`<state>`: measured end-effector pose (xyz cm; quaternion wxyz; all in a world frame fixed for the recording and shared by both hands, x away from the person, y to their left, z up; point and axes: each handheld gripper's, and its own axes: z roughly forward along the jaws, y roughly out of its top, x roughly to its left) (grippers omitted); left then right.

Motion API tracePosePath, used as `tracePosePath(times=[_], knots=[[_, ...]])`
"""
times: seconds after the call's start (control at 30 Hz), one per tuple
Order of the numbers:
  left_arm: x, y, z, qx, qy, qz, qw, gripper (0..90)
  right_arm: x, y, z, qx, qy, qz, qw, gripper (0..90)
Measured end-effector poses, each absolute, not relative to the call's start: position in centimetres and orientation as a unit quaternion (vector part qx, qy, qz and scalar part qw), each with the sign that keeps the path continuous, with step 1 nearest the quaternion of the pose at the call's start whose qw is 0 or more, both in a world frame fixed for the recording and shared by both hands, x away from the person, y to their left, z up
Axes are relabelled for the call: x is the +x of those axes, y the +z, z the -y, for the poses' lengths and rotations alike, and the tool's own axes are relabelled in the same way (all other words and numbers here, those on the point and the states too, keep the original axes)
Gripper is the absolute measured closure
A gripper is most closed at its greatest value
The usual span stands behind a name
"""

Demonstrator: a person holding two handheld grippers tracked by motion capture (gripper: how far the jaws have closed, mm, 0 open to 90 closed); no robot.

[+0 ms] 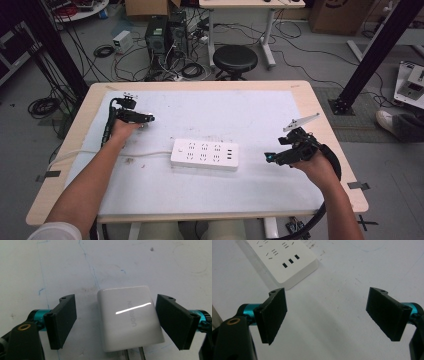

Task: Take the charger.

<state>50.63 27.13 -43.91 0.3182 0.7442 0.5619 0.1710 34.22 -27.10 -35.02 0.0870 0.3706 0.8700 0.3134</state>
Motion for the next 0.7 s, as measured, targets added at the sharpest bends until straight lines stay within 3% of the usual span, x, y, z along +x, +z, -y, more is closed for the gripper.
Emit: tracePosePath(times=[0.3, 0.33, 0.4, 0.7], knots=[[50.58, -43.95, -27.05, 0.747, 0.176, -0.559, 0.315, 23.4, 34.24, -35.23, 27.28, 0.374, 0.313, -0.869, 0.087, 17.4], [50.49, -43.79, -27.19, 0.75, 0.172, -0.554, 0.318, 32.2, 34.29, -35.24, 27.32, 0.373, 0.313, -0.869, 0.087, 17.4], [50.42, -43.67, -27.25, 0.752, 0.167, -0.552, 0.321, 38.8, 34.3, -35.27, 27.33, 0.373, 0.314, -0.869, 0.086, 17.4], [50.37, -43.64, -27.27, 0.749, 0.169, -0.554, 0.321, 41.9, 34.31, -35.4, 27.35, 0.375, 0.315, -0.868, 0.085, 17.4]])
